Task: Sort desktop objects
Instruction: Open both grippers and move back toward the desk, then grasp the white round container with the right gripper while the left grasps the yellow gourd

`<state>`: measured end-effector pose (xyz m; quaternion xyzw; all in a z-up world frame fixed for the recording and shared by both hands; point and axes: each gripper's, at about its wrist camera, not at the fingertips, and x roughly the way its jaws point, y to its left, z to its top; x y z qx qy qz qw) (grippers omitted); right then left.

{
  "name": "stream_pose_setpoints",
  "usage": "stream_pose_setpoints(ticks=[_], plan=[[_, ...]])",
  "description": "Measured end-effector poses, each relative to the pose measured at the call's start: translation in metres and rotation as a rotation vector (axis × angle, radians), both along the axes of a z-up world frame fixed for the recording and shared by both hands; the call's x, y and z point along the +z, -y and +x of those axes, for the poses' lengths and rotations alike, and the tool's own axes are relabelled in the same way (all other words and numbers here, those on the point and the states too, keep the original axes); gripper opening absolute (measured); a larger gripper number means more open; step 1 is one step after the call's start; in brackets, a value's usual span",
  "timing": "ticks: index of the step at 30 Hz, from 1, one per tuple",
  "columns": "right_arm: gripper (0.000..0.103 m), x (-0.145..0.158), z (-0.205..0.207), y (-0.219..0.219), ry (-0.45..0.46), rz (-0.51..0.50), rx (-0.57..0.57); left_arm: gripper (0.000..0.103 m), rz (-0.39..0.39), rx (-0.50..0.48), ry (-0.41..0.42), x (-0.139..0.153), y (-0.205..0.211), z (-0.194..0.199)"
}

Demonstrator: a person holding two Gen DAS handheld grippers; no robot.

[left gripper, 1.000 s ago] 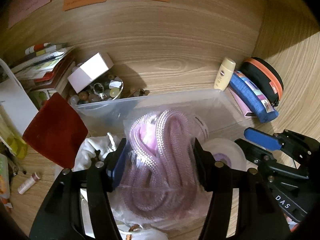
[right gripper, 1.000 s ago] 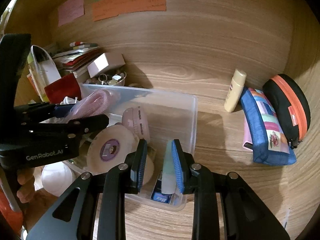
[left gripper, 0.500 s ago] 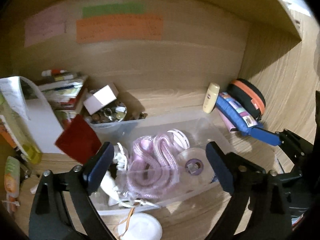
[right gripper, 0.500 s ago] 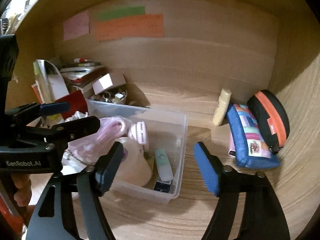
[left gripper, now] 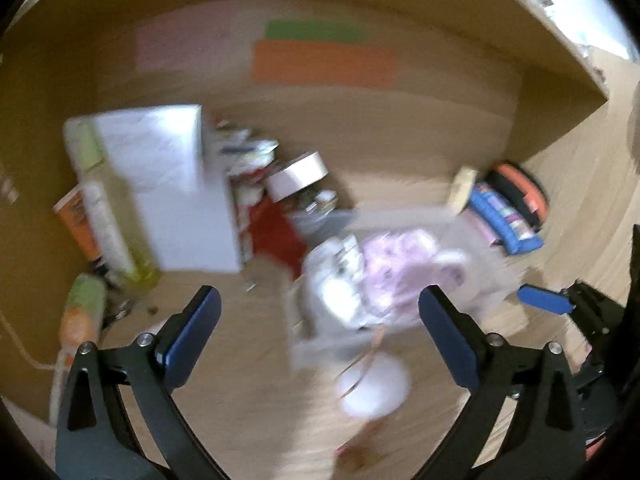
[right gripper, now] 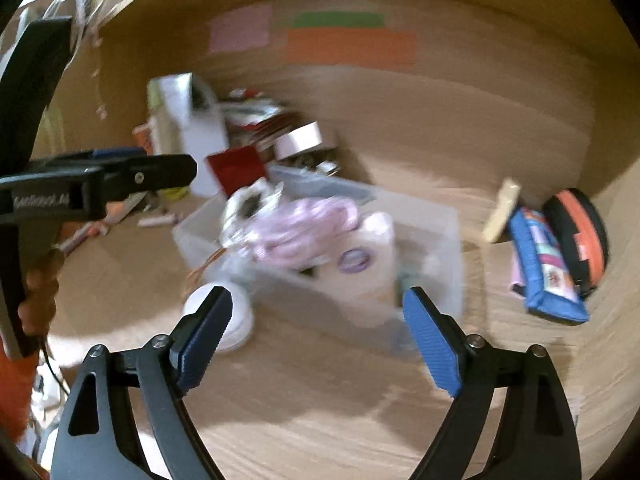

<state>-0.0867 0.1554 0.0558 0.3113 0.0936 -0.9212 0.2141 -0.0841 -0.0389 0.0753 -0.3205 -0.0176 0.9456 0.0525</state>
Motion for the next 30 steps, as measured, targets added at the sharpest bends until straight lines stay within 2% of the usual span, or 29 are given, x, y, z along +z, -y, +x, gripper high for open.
stream_pose_setpoints(ticks=[9,14,23,26,27,28,30], plan=[[0.086,-0.048,-0.002,0.044,0.123,0.071,0.092,0.1,-0.053,0.053,0.1,-0.043,0.037,0.032],[0.086,-0.06,-0.012,0.06,0.152,0.117,0.107,0.1,-0.073,0.03,0.129,-0.061,0.038,0.048],[0.085,-0.073,-0.03,0.087,0.205,0.133,0.138,0.1,-0.091,-0.041,0.164,-0.082,0.026,0.06],[0.079,-0.079,-0.039,0.088,0.252,0.103,0.138,0.1,-0.088,-0.07,0.179,-0.088,0.02,0.06],[0.068,-0.08,-0.04,0.087,0.271,0.086,0.144,0.1,-0.089,-0.08,0.182,-0.089,0.018,0.06],[0.063,-0.081,-0.041,0.085,0.3,0.069,0.155,0.1,-0.092,-0.091,0.184,-0.09,0.014,0.06],[0.063,-0.081,-0.041,0.08,0.313,0.063,0.147,0.1,-0.091,-0.119,0.192,-0.092,0.007,0.058]])
